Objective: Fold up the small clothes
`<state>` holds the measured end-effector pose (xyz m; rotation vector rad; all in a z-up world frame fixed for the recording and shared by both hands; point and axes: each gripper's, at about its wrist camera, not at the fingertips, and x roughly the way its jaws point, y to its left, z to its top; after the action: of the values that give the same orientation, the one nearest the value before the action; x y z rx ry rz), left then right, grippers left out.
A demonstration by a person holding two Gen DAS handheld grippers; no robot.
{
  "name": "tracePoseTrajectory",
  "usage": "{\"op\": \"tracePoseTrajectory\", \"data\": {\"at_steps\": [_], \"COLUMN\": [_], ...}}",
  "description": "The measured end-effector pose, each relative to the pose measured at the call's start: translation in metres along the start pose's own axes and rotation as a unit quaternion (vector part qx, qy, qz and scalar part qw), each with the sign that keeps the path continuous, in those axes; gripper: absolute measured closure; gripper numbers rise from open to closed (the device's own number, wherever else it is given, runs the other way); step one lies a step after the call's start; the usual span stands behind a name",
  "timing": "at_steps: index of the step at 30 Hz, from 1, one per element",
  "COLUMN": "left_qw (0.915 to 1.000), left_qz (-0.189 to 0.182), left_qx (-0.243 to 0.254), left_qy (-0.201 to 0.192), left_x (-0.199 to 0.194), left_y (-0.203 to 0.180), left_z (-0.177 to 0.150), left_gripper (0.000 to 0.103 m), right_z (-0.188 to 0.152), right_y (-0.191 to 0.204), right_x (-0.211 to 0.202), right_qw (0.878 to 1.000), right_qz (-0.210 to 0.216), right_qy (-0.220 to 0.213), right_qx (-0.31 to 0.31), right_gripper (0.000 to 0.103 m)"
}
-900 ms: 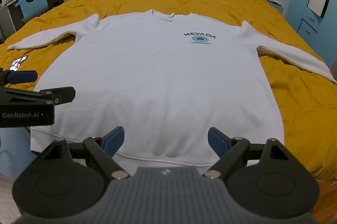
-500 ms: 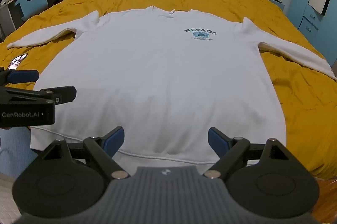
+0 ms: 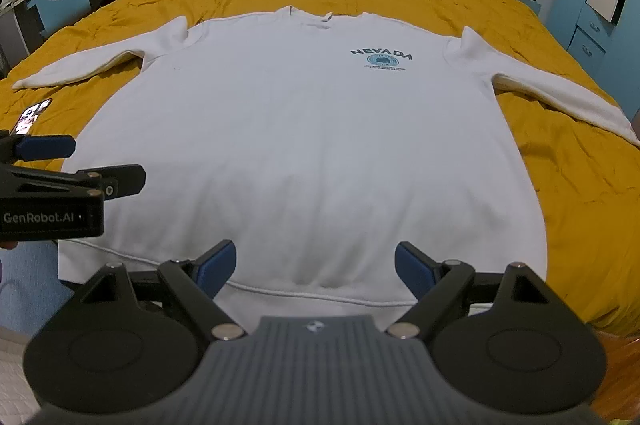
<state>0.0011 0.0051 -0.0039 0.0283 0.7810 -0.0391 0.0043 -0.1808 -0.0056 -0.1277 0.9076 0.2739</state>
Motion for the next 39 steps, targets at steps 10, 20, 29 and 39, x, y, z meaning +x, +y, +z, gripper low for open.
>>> {"op": "tracePoseTrajectory", "data": {"at_steps": [10, 20, 29, 39], "left_qw": [1.0, 1.0, 1.0, 1.0], "left_qz": [0.001, 0.002, 0.002, 0.001], "left_qx": [0.0, -0.001, -0.002, -0.002], "left_qy": [0.001, 0.003, 0.003, 0.005], "left_x": [-0.0003, 0.0007, 0.001, 0.0017], "left_y": [-0.0005, -0.0008, -0.0002, 0.0007], "left_z": [0.0002, -0.0005, -0.0008, -0.0026], "left_gripper": [0.0, 0.0, 0.0, 0.0], "right_z": [-0.0019, -0.002, -0.0006, -0.0005], "right_y": [0.0002, 0.0003, 0.0004, 0.0004], "right_x": [0.0007, 0.0013, 0.0011, 0.0014], "right_qw": [1.0, 1.0, 1.0, 1.0], "right_qz": [0.0, 0.0, 0.0, 0.0], "right_qy": [0.001, 0.002, 0.003, 0.004], "right_qx": [0.0, 0.0, 0.0, 0.0], "right_gripper": [0.021, 0.021, 0.021, 0.021]}}
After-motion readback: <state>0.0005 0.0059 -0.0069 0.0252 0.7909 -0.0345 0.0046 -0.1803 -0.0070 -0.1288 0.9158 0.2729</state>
